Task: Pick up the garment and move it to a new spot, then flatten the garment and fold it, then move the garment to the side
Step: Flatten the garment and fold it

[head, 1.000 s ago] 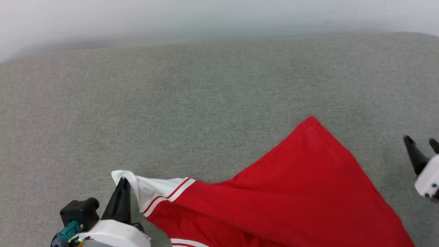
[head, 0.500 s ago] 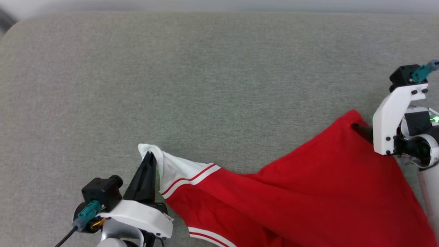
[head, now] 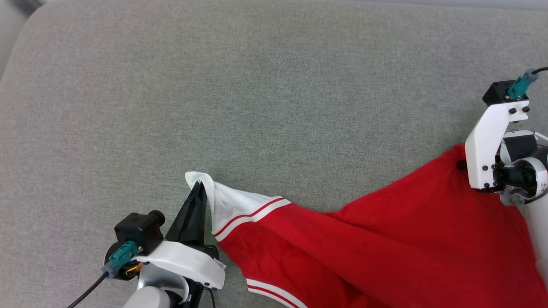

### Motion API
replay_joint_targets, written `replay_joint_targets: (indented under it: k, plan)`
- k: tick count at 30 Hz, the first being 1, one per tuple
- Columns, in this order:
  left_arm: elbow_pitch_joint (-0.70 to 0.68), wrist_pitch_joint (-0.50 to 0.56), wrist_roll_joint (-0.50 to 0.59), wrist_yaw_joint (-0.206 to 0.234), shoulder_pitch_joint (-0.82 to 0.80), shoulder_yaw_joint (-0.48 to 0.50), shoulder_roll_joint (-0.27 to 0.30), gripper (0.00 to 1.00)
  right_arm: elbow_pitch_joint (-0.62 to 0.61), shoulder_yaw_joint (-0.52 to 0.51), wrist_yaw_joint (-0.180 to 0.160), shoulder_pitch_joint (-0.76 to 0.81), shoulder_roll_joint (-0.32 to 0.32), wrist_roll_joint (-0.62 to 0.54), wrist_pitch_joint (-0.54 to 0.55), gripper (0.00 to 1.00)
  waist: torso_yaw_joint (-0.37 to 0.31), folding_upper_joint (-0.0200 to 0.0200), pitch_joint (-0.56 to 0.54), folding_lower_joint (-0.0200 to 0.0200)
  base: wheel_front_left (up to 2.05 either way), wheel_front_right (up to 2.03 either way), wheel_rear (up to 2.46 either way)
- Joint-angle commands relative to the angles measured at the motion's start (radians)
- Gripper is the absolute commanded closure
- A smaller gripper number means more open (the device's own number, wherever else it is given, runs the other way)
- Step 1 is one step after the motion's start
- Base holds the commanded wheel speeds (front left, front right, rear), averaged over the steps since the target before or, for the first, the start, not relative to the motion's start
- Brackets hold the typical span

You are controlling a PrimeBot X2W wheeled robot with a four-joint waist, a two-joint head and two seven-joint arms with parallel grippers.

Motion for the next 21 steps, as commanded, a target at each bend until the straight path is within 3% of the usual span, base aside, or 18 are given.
replay_joint_targets:
  k: [1, 11, 15, 21]
  plan:
    - [0.005, -0.005, -0.002, 0.0, -0.011, 0.004, 0.003, 1.0, 0.056, 0.031, -0.001, 0.077, 0.02, 0.007, 0.032, 1.0, -0.002, 0.0, -0.008, 0.0, 0.0, 0.0, 0.0]
    - [0.013, 0.011, -0.001, -0.02, -0.055, 0.034, 0.064, 1.0, -0.026, 0.036, -0.001, 0.02, -0.029, 0.052, -0.095, 1.0, -0.025, 0.0, -0.158, 0.0, 0.0, 0.0, 0.0]
    - [0.004, 0.052, 0.005, -0.017, -0.121, 0.051, 0.098, 1.0, -0.06, 0.03, -0.001, -0.005, -0.047, 0.057, -0.125, 1.0, -0.036, 0.0, -0.206, 0.0, 0.0, 0.0, 0.0]
    - [0.025, 0.148, 0.011, -0.066, -0.325, 0.075, 0.167, 1.0, -0.108, -0.002, -0.001, -0.072, -0.068, 0.046, -0.167, 1.0, -0.073, 0.0, -0.282, 0.0, 0.0, 0.0, 0.0]
